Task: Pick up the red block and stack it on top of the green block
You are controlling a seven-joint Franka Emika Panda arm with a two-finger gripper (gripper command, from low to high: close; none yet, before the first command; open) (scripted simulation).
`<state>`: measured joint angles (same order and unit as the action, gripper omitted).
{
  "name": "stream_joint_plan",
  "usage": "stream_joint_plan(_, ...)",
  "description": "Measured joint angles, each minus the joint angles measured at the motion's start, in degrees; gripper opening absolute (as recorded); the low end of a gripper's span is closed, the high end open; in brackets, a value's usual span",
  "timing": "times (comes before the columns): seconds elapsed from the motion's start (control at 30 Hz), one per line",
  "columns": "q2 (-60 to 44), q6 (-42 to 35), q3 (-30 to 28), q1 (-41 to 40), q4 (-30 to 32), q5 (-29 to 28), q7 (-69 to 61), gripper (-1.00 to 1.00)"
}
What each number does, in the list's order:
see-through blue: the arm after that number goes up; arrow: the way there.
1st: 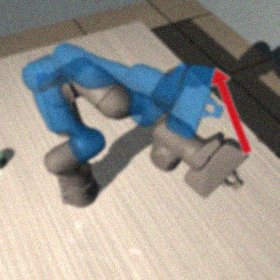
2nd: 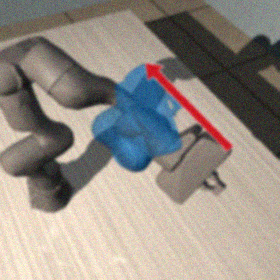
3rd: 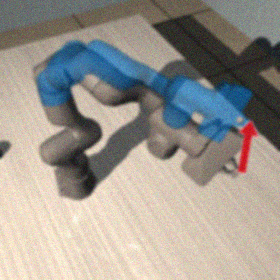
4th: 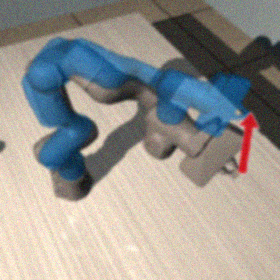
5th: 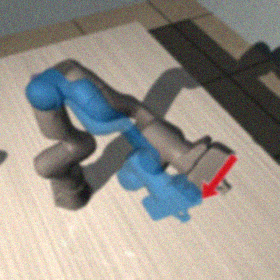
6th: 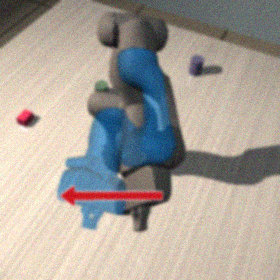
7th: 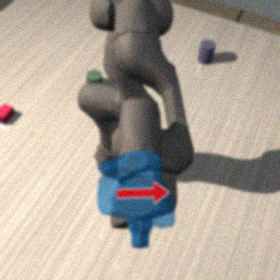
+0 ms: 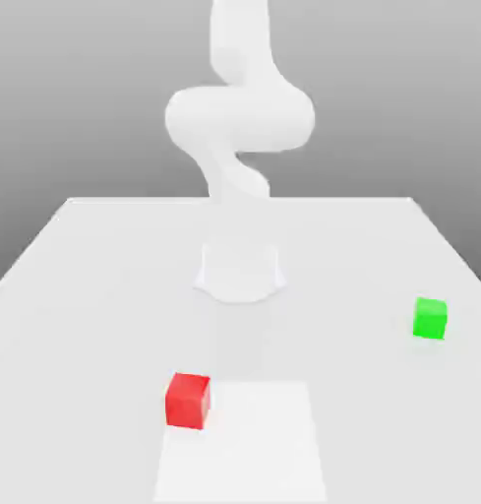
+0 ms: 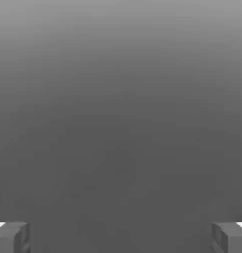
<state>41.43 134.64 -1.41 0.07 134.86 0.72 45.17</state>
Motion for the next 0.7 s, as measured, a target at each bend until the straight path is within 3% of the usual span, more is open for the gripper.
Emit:
stream_joint_plan(0.4, -25.49, 15.96, -4.83, -0.86, 16.63, 2.61, -2.71, 0.00)
stream_joint_plan(0.6, -38.67, 24.52, -6.16, -3.17, 25.16, -0.22, -1.10, 0.00)
stream_joint_plan(0.7, -44.68, 29.36, -5.88, -3.22, 25.55, 0.73, -1.92, 0.00)
